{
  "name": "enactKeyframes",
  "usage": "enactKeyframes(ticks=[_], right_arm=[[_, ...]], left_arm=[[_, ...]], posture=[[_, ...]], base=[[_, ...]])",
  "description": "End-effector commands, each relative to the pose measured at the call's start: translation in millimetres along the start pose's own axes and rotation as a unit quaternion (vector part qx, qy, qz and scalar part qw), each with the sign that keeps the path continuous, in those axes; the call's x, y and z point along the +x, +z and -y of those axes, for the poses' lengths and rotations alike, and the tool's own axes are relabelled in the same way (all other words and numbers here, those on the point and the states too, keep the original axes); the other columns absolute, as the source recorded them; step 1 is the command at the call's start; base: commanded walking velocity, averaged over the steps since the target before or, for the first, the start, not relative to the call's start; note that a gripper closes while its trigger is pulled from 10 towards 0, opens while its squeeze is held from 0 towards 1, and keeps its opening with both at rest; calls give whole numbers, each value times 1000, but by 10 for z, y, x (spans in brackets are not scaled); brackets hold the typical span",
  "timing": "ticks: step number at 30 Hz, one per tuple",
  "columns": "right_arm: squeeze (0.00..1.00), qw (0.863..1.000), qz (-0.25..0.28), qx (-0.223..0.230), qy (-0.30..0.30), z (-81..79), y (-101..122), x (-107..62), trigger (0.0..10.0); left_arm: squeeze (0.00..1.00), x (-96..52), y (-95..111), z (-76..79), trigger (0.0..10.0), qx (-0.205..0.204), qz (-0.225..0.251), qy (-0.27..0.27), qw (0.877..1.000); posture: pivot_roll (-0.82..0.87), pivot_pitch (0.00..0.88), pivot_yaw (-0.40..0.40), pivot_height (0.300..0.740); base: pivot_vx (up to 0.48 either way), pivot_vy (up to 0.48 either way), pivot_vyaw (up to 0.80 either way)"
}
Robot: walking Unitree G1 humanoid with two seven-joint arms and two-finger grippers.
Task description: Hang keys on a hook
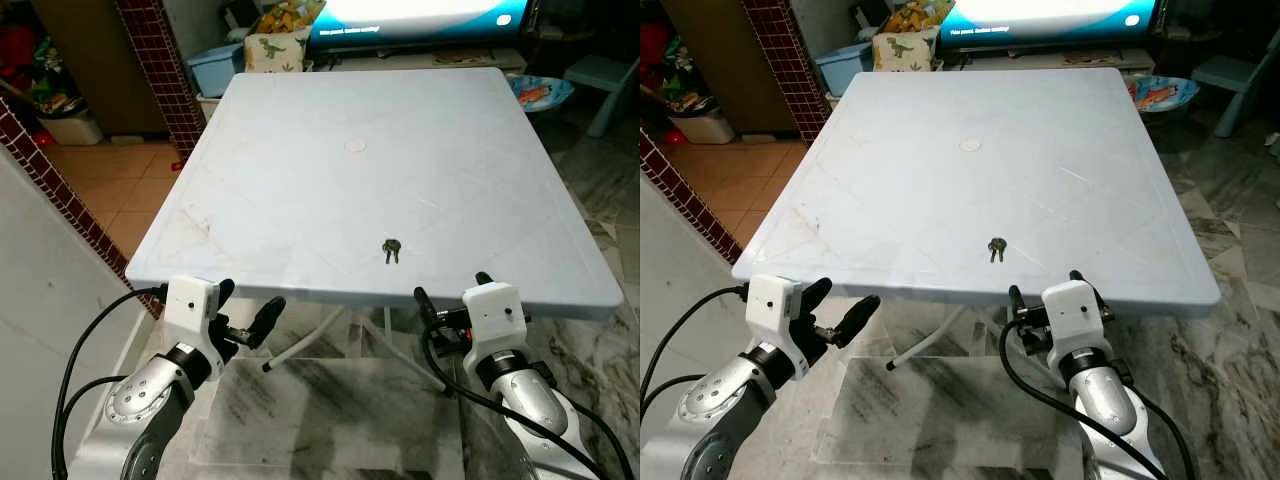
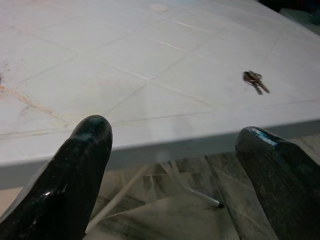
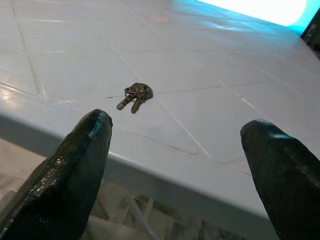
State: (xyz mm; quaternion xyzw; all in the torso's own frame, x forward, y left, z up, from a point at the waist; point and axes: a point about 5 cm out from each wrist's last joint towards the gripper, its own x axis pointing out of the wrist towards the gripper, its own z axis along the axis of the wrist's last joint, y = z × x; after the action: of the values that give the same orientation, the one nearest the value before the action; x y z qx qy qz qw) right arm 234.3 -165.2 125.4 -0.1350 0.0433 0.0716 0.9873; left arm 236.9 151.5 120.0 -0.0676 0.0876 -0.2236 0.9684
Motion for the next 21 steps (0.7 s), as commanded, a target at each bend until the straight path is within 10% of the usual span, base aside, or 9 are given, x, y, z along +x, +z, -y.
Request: enactKeyframes(ticks=[1, 21], right_arm=[[0, 1000, 10, 3, 6, -31, 57, 0, 10000], [0, 1000, 8, 7, 15, -86, 51, 13, 10000]], left_arm=[[0, 2, 0, -20, 10000, 9, -3, 0, 1000], [0, 11, 2, -4, 10000, 10, -4, -4, 1000]], posture=[[-13, 64, 95, 740], [-6, 65, 94, 740]], base=[[274, 0, 0], [280, 0, 0]])
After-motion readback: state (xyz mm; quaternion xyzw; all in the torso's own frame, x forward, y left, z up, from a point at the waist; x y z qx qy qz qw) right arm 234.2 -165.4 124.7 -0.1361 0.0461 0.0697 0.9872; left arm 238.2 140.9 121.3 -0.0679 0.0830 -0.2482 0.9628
